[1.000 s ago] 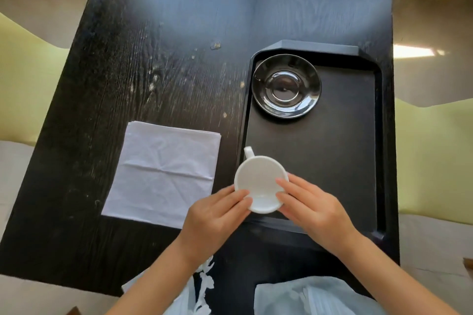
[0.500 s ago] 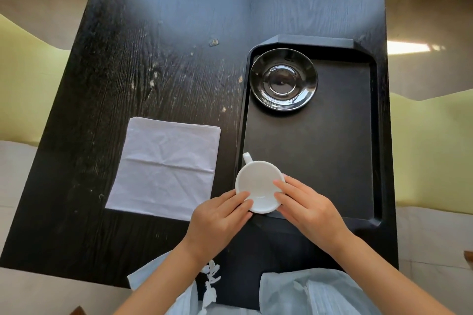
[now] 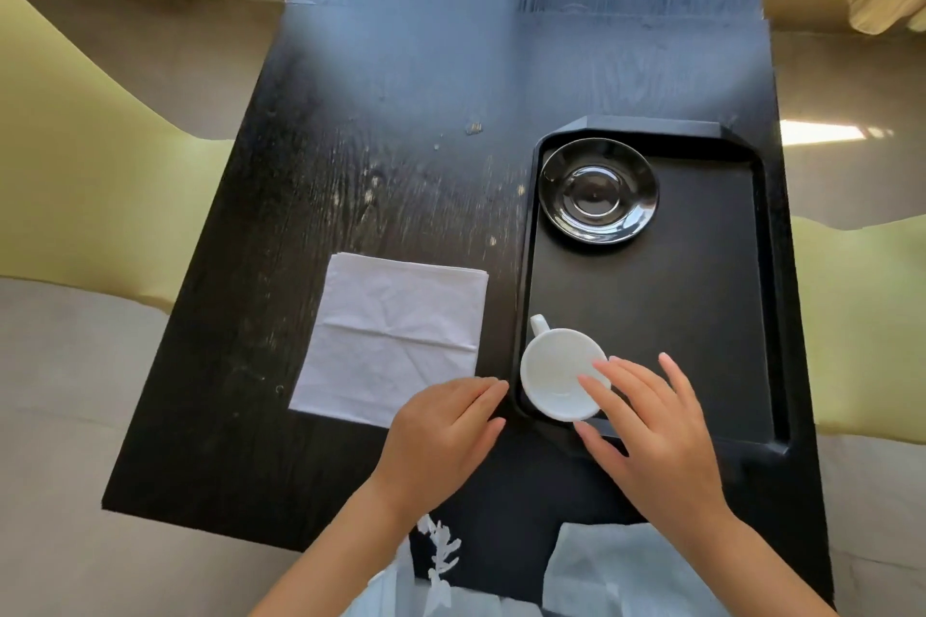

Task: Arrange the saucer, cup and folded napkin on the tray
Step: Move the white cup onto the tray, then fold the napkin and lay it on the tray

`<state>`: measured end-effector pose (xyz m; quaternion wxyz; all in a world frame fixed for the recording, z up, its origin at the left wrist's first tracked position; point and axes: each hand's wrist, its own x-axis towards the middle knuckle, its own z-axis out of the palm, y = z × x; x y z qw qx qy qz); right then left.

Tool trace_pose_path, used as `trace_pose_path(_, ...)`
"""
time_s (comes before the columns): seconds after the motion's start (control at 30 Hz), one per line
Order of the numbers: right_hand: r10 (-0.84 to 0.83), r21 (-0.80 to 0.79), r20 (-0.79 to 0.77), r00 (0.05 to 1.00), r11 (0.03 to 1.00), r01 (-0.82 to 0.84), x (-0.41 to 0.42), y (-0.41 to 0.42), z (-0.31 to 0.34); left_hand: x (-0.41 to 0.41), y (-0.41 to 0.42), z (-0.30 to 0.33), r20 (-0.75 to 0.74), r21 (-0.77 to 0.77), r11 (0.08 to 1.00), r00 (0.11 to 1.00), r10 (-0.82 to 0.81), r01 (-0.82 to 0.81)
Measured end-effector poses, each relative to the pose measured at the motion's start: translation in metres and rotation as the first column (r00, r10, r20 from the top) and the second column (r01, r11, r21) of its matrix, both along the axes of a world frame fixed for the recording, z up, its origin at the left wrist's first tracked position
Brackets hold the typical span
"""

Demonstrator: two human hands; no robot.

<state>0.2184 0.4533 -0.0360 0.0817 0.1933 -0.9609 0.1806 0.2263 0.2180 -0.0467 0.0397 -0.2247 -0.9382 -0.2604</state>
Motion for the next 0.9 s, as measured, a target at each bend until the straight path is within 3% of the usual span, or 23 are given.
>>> trace_pose_path(0.17, 0.0, -0.12, -0.007, 1.0, 0.993, -0.001, 0.011, -0.086, 0.018, 0.002, -0.068, 0.009, 0.023, -0.134, 0.983, 0.991, 0.13, -0.126)
trace_pose_path(0.33, -0.079, 0.039, 0.21, 0.974, 0.997, 0.073, 0.019, -0.15, -0.016, -0.001, -0.12, -0.003, 0.085, -0.343, 0.927, 0.978, 0.191, -0.151)
trace_pose_path(0.5, -0.166, 0.245, 0.327, 0.93, 0.966, 0.087, 0.034, -0.175, -0.051, 0.002, -0.155, -0.036, 0.203, -0.501, 0.865, 0.969, 0.138, -0.018)
trace_pose_path(0.63, -0.179, 0.338, 0.36, 0.915, 0.94, 0.051, 0.043, -0.183, -0.066, 0.009, -0.164, -0.048, 0.298, -0.541, 0.837, 0.95, 0.098, 0.083)
trace_pose_path(0.77, -0.133, 0.391, 0.372, 0.919, 0.92, -0.025, 0.045, -0.182, -0.074, 0.012, -0.173, -0.058, 0.308, -0.555, 0.823, 0.949, 0.072, 0.118)
trace_pose_path(0.9, -0.011, 0.435, 0.291, 0.957, 0.892, -0.122, 0.039, -0.173, -0.074, 0.005, -0.183, -0.066, 0.289, -0.586, 0.772, 0.954, -0.082, 0.244)
